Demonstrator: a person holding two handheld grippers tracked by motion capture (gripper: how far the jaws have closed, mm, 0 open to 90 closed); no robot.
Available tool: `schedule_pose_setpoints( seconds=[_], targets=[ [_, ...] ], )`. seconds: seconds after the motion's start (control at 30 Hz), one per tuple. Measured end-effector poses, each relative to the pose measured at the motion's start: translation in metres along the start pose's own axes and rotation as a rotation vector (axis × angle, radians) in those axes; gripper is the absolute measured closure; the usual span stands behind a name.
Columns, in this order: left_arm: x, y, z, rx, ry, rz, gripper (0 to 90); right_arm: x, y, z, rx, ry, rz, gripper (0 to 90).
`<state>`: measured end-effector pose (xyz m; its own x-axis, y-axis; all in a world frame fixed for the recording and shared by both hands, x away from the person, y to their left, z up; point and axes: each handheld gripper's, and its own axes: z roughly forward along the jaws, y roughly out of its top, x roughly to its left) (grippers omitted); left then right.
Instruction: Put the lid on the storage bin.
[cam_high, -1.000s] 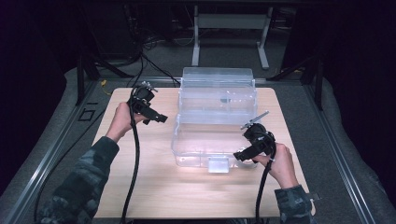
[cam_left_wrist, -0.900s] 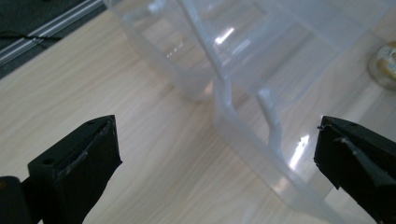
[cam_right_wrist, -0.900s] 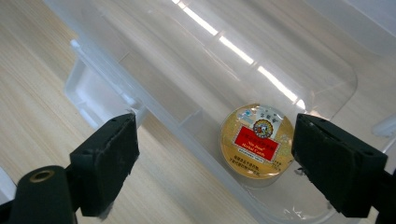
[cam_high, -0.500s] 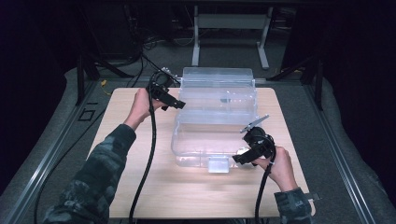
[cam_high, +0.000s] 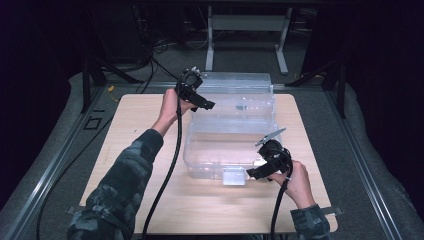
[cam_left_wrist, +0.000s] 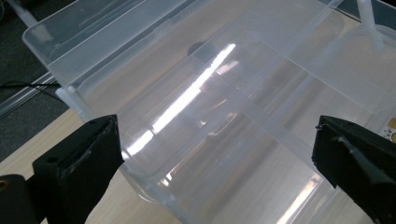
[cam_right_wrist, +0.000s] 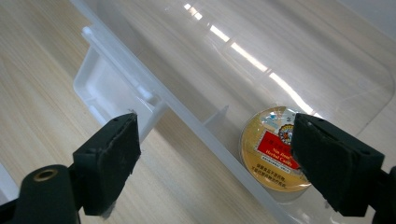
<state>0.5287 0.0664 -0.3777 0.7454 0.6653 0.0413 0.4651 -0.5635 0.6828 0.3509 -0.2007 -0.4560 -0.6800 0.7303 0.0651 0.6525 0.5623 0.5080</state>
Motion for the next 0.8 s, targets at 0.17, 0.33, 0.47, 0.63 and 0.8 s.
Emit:
schedule_pose_setpoints(
  seconds=[0.17, 0.33, 0.47, 0.63, 0.8],
  targets=[
    [-0.004, 0.007, 0.012, 0.010, -0.040, 0.018, 2.0, 0.000, 0.000, 0.004, 0.002, 0.015, -0.002, 14.2],
    [-0.003, 0.005, 0.023, 0.034, -0.032, 0.020, 5.9, 0.000, -0.001, 0.004, 0.004, 0.018, -0.005, 14.9],
    [-0.002, 0.004, 0.025, 0.020, -0.022, 0.011, 19.2, -0.001, -0.003, 0.004, 0.002, 0.021, -0.002, 16.9],
    [-0.003, 0.000, 0.033, 0.043, -0.022, 0.022, 40.8, 0.000, -0.005, 0.007, 0.003, 0.017, -0.001, 23.8],
    [-0.004, -0.004, 0.032, 0.021, 0.023, 0.040, 54.6, 0.000, -0.006, 0.010, 0.003, 0.018, 0.001, 27.7]
  ],
)
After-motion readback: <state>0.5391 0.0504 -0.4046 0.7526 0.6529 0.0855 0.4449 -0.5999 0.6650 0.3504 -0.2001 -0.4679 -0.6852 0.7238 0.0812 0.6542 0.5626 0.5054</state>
